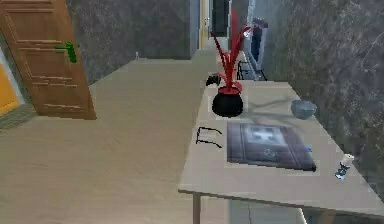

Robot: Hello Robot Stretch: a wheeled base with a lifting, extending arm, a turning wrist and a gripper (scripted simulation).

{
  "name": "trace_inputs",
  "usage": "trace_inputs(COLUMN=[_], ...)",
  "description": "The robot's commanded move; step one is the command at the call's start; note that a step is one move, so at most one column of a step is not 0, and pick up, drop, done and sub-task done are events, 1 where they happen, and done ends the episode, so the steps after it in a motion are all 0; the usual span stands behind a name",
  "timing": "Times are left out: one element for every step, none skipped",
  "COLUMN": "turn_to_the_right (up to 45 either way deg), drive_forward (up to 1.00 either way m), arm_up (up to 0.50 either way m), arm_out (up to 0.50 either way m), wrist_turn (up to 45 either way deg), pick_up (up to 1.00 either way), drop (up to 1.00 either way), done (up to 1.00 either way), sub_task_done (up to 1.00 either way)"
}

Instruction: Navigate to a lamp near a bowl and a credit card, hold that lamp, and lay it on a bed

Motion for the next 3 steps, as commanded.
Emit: trace_inputs(turn_to_the_right=[45.0, 12.0, 0.0], drive_forward=[0.0, 0.0, 0.5], arm_up=[0.0, 0.0, 0.0], arm_out=[0.0, 0.0, 0.0], wrist_turn=[0.0, 0.0, 0.0], pick_up=[0.0, 0.0, 0.0], drop=[0.0, 0.0, 0.0], done=[0.0, 0.0, 0.0], sub_task_done=[0.0, 0.0, 0.0])
